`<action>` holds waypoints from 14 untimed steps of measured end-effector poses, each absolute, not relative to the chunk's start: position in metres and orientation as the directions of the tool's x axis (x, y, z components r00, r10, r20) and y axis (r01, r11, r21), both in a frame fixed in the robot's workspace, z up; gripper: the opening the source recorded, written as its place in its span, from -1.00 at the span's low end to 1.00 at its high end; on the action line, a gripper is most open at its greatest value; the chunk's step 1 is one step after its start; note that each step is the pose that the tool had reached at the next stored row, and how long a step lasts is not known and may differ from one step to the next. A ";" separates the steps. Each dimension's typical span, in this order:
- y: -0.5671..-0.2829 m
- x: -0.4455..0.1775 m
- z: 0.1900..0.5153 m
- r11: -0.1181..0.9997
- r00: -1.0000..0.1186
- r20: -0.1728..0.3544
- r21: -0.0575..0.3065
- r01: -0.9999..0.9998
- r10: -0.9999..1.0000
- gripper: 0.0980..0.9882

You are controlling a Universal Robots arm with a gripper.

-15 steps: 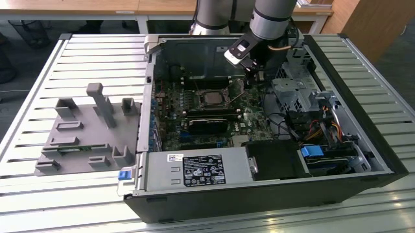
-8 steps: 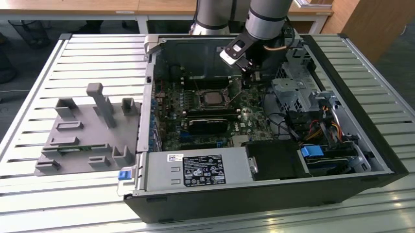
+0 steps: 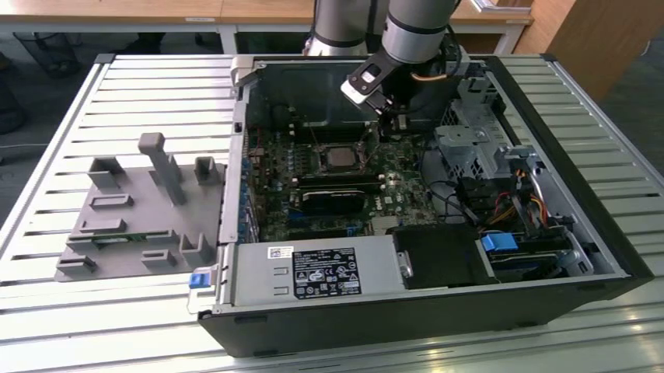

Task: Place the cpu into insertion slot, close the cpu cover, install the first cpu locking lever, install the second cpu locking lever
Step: 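Close the cpu cover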

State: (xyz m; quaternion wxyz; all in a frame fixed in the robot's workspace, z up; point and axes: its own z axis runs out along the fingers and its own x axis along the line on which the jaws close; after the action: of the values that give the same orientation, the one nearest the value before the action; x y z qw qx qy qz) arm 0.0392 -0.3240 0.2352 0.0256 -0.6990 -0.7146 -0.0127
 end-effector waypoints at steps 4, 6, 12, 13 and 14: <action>-0.324 0.032 0.235 0.022 -0.021 0.054 -0.018 1.000 0.998 -0.98; -0.324 0.029 0.235 0.023 -0.022 0.054 -0.018 1.000 0.998 -0.98; -0.324 0.019 0.235 0.023 -0.022 0.054 -0.017 1.000 0.998 -0.98; -0.324 0.017 0.235 0.022 -0.021 0.054 -0.018 1.000 0.998 -0.98; -0.324 0.015 0.235 0.022 -0.021 0.054 -0.018 1.000 0.998 -0.98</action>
State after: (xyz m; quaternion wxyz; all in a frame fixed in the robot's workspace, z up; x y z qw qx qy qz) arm 0.0154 -0.3238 0.2350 0.0256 -0.6990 -0.7145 -0.0127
